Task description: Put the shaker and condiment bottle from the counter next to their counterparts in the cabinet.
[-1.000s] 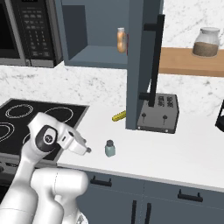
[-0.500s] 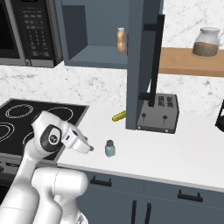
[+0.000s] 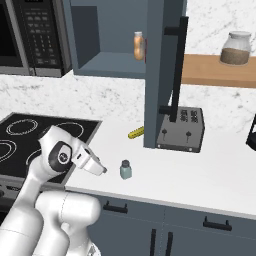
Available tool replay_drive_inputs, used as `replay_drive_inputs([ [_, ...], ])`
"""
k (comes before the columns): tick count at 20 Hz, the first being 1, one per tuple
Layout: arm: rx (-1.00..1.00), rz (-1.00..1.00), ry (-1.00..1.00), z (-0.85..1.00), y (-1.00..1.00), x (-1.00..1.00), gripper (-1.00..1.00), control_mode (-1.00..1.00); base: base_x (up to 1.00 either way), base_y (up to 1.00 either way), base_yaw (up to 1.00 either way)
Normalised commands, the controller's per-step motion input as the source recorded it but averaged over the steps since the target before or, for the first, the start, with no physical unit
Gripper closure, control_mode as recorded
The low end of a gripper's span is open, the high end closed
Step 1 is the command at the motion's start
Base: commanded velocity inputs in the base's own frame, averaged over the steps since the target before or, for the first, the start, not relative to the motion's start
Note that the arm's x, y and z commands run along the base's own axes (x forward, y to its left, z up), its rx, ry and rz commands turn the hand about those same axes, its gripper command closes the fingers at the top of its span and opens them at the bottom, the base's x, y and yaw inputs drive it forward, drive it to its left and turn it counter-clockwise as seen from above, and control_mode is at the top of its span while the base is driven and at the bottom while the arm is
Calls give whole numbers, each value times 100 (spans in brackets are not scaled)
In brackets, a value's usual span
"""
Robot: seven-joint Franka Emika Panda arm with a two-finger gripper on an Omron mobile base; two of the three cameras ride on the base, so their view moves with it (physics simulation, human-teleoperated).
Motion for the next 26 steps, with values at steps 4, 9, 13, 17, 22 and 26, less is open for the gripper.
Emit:
replay_drive_inputs([
  [4, 0, 1, -3, -31, 0, 0, -100, -100, 0, 0, 0],
  [9, 0, 7, 0, -23, -12, 4, -100, -100, 0, 0, 0],
  [13, 0, 11, -1, -33, -22, 3, -100, -100, 0, 0, 0],
  [17, 0, 10, 0, -47, -4, 0, -100, -100, 0, 0, 0],
  [22, 0, 7, -3, -37, -9, 0, -100, -100, 0, 0, 0],
  [26, 0, 7, -6, -38, -18, 9, -100, -100, 0, 0, 0],
])
